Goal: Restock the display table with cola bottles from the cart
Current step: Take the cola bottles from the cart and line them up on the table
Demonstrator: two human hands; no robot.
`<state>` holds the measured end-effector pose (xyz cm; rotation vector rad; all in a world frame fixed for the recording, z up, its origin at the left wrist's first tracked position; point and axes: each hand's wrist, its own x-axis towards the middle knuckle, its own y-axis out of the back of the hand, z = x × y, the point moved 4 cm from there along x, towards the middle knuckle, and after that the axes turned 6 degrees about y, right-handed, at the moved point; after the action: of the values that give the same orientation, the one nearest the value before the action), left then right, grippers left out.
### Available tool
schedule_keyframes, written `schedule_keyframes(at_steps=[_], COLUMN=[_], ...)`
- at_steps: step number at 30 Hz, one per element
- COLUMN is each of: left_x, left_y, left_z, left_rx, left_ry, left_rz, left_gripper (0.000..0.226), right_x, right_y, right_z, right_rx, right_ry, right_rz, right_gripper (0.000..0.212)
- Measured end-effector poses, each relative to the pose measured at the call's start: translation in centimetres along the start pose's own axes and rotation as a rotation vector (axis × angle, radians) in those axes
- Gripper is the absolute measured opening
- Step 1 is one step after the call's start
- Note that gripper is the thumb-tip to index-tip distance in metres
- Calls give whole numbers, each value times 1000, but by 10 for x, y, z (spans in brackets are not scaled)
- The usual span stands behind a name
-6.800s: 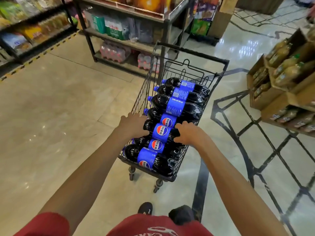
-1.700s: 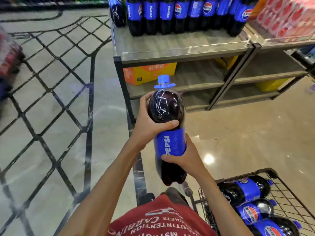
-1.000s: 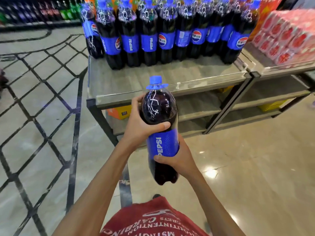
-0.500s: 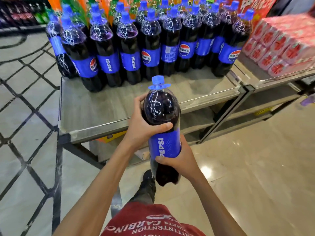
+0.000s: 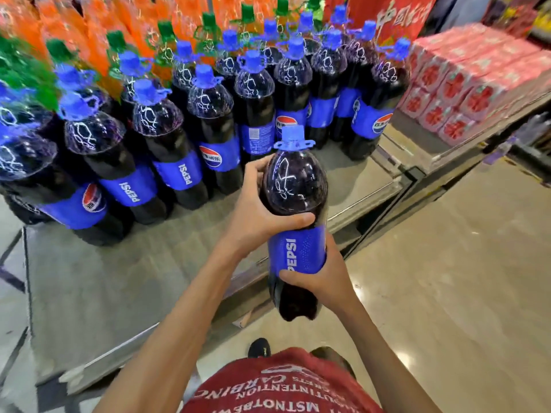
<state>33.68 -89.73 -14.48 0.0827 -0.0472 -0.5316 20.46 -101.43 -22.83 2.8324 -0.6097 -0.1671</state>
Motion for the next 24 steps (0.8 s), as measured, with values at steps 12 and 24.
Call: schedule_keyframes(at_steps=[12,24], left_x=[130,238], left_y=[-47,-100], left_z=[12,7], left_rx=[89,157], left_ry=[-43,-38], left_rz=[-119,-65], left_gripper=[100,105], right_x=[123,250], right_y=[59,127], right_z=[12,28], right_rx=[-2,-61], right_ry=[-9,96], right_rz=[83,-27], right_gripper=[95,93])
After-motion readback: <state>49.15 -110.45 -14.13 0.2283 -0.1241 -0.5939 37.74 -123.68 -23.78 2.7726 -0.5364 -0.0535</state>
